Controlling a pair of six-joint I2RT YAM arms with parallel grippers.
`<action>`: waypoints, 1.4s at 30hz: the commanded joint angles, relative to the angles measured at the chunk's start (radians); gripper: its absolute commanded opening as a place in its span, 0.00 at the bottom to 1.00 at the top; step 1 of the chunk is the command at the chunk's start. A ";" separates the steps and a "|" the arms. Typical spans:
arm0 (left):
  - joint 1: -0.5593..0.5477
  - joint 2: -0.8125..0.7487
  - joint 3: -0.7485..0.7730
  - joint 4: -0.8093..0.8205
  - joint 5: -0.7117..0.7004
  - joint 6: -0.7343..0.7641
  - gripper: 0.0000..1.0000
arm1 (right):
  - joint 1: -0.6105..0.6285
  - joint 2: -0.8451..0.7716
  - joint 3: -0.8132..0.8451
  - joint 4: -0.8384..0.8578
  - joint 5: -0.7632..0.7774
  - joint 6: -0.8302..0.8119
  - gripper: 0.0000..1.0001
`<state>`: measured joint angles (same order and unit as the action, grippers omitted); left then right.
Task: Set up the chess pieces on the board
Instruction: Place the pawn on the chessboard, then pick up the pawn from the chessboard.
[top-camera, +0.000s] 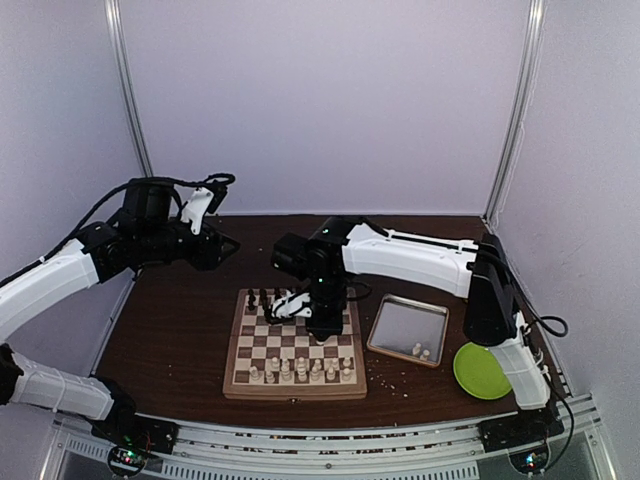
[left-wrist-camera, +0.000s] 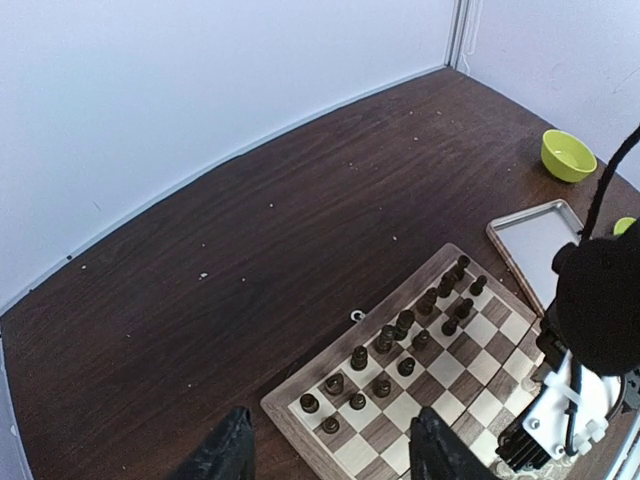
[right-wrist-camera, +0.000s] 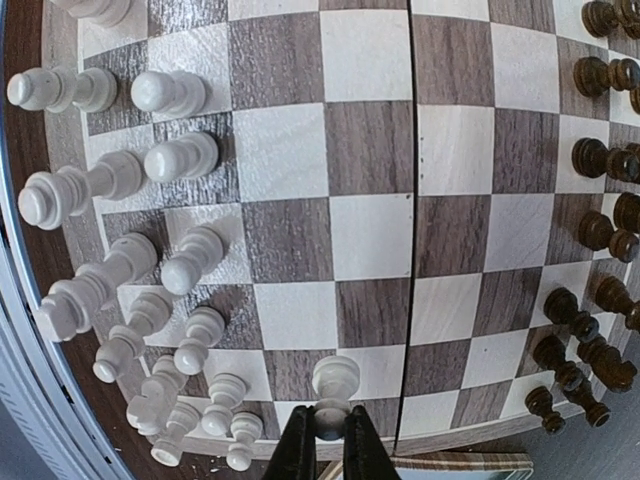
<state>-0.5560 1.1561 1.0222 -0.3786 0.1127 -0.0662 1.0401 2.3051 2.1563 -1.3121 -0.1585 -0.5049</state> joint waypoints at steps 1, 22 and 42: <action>0.001 0.001 -0.009 0.069 0.022 -0.018 0.54 | 0.009 0.040 0.037 -0.041 0.024 0.008 0.08; 0.001 0.099 0.007 0.048 0.077 -0.009 0.53 | -0.082 -0.322 -0.092 -0.044 -0.065 0.009 0.28; -0.387 0.554 0.311 -0.253 -0.049 -0.039 0.45 | -0.536 -1.001 -0.990 0.576 -0.261 0.089 0.31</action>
<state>-0.8932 1.6279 1.2713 -0.5640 0.0937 -0.0906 0.5236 1.3857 1.1801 -0.8719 -0.4049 -0.4187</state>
